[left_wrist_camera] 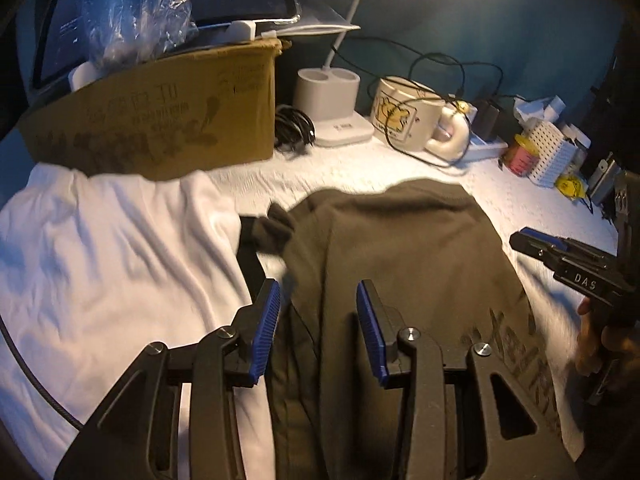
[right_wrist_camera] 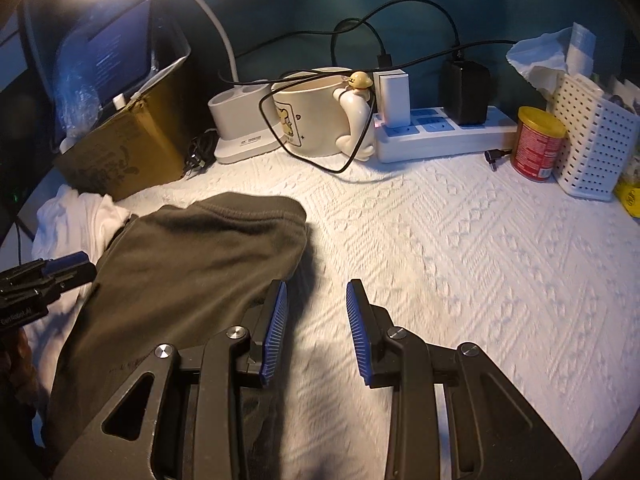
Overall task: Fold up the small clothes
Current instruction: 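Withdraw both open grippers from the folded brown shirt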
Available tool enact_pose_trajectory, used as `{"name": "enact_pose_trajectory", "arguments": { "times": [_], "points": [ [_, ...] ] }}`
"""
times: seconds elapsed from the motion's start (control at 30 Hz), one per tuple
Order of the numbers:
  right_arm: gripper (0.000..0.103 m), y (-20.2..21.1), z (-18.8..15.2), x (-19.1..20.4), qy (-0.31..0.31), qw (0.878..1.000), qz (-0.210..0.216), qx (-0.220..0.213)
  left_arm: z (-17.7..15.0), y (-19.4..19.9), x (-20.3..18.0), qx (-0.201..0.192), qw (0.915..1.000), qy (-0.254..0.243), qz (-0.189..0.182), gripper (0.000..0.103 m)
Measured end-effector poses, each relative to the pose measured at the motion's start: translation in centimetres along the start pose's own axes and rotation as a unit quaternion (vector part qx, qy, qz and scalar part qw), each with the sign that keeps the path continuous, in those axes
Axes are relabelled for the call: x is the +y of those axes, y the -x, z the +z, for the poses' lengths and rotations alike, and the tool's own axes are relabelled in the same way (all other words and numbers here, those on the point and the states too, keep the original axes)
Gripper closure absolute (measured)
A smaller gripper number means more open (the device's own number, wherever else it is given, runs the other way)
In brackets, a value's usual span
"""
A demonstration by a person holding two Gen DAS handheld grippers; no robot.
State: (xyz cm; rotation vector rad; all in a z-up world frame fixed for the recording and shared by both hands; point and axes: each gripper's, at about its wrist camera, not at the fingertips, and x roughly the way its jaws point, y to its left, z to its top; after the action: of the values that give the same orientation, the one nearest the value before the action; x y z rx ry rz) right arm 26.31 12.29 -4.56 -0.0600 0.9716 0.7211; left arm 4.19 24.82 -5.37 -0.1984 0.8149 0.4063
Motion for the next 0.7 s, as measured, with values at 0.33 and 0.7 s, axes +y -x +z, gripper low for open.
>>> {"name": "enact_pose_trajectory", "arguments": {
  "times": [0.33,0.7],
  "points": [
    [0.071,2.9,-3.1,-0.8,0.005,1.000,-0.006,-0.003,-3.9,1.6,-0.9,0.006,0.9997,0.022,-0.003,0.063],
    [0.071,4.7,-7.5,0.2,0.017,1.000,0.008,0.013,-7.1,2.7,-1.3,0.006,0.9996,0.026,-0.003,0.063]
  ]
}}
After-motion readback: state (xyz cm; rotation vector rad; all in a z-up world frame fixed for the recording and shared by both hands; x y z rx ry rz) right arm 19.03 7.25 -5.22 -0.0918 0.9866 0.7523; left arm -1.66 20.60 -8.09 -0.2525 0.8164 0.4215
